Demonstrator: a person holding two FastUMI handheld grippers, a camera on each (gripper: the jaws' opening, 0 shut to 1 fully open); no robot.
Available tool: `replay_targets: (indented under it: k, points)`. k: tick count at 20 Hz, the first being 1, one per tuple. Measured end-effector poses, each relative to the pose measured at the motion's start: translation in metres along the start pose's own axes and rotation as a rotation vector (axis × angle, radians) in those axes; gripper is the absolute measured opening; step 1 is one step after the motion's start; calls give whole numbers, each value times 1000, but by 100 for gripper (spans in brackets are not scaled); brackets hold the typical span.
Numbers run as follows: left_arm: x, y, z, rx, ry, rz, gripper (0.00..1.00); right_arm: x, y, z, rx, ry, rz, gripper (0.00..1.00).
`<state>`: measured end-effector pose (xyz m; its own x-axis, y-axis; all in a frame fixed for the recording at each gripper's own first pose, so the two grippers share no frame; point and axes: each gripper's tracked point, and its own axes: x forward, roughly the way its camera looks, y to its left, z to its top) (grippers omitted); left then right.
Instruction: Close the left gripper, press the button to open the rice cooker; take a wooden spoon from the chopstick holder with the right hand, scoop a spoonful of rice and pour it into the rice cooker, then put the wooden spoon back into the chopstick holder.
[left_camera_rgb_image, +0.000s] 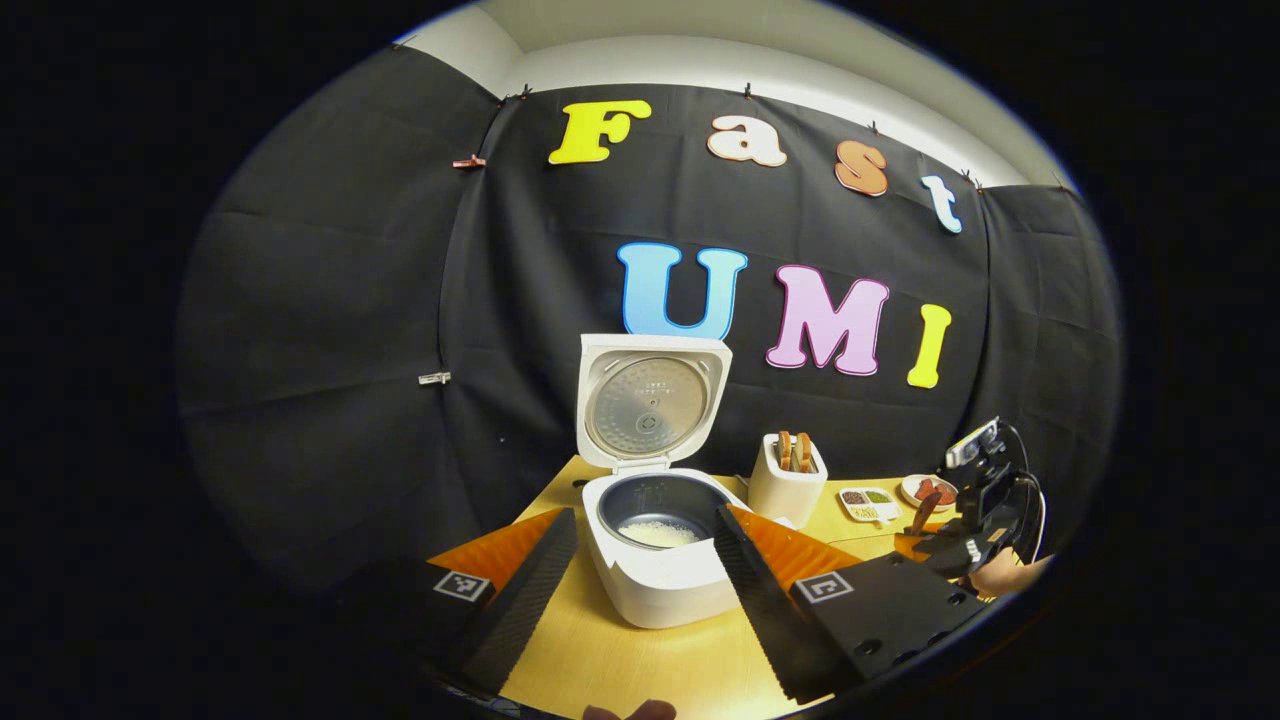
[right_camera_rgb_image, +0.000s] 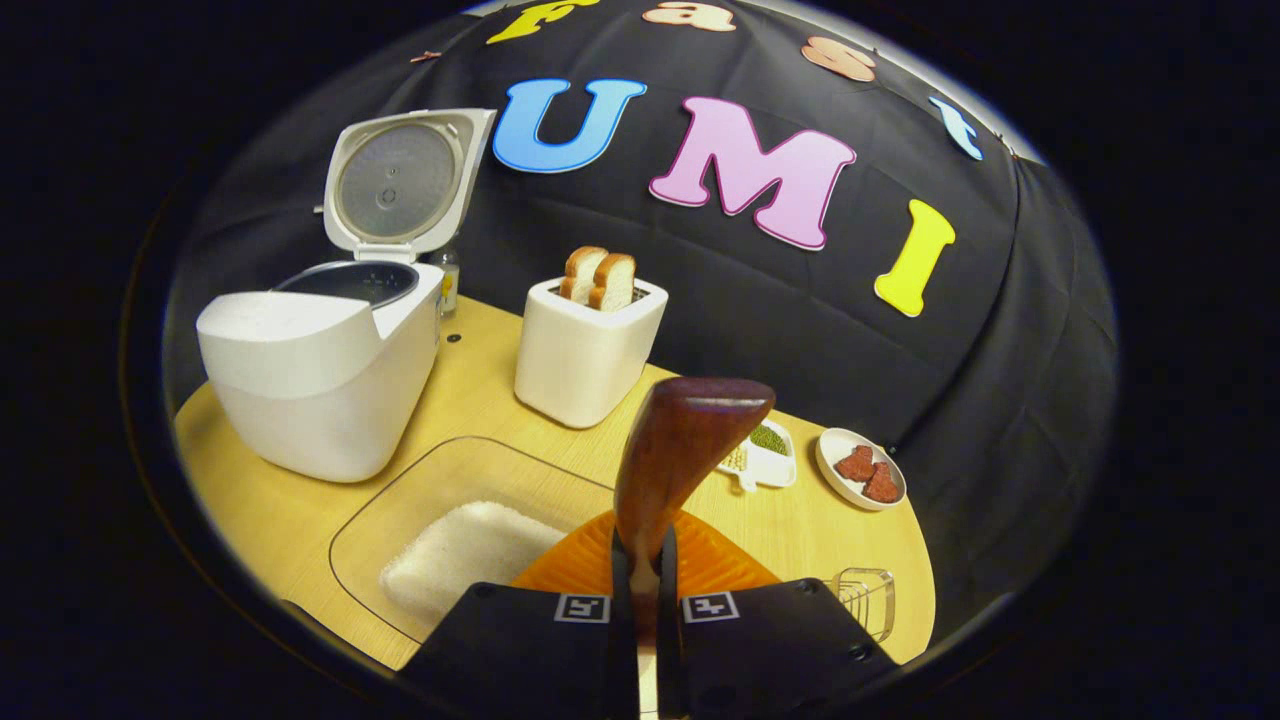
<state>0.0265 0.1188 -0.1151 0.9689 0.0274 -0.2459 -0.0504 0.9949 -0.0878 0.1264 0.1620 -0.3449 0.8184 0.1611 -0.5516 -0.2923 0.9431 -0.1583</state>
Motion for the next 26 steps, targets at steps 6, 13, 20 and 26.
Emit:
replay_targets:
  k: [6,13,20,26]
  points:
    - [1,16,-3,-9,11,0,95,-5,43,-10,174,41,11,12]
    - [-8,29,-6,-26,19,16,95,-7,50,-7,519,64,18,12]
    - [-16,31,-10,-27,18,24,96,-4,26,-21,932,72,74,12]
    - [-20,31,-5,-28,10,26,94,-11,20,-14,1120,33,147,11]
